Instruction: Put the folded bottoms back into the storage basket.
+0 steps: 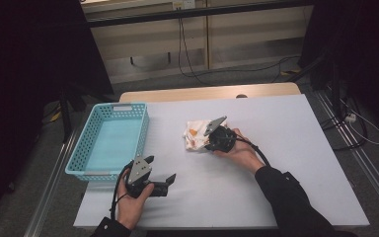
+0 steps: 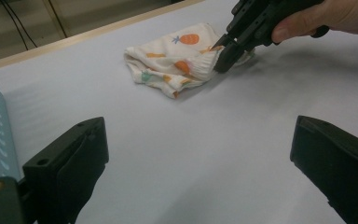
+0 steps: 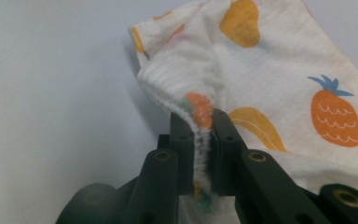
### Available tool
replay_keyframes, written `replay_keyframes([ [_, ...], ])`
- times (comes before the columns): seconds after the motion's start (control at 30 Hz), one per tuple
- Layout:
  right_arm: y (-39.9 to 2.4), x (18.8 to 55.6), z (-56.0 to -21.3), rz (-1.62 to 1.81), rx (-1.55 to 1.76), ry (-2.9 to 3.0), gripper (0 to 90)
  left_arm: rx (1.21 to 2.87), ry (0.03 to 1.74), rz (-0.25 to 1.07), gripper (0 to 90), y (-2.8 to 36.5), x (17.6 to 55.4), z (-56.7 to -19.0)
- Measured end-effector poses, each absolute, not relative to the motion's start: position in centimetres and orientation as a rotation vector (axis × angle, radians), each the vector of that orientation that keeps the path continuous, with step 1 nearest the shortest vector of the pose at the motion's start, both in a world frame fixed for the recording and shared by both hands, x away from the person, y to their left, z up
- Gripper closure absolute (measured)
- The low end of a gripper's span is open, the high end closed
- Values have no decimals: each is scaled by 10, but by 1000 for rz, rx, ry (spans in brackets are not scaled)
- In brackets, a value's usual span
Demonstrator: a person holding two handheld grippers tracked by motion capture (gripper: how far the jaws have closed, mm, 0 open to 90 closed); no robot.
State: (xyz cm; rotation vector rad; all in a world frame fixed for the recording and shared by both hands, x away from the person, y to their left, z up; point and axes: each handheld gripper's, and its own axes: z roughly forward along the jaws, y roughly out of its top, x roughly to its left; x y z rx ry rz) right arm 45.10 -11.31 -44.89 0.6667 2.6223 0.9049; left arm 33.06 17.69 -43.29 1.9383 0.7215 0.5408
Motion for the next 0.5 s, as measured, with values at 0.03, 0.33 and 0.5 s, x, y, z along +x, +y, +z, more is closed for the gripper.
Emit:
replay_keyframes([
  [0.03, -114, 451, -448, 906, 667, 2623, 824, 1940, 720, 539, 43, 177, 331, -433],
  [0.33, -115, 448, -446, 948, 683, 2620, 824, 1951, 714, 532, 42, 175, 331, -434],
  [0.5, -116, 446, -445, 962, 685, 2622, 824, 1964, 728, 546, 42, 174, 331, -435],
])
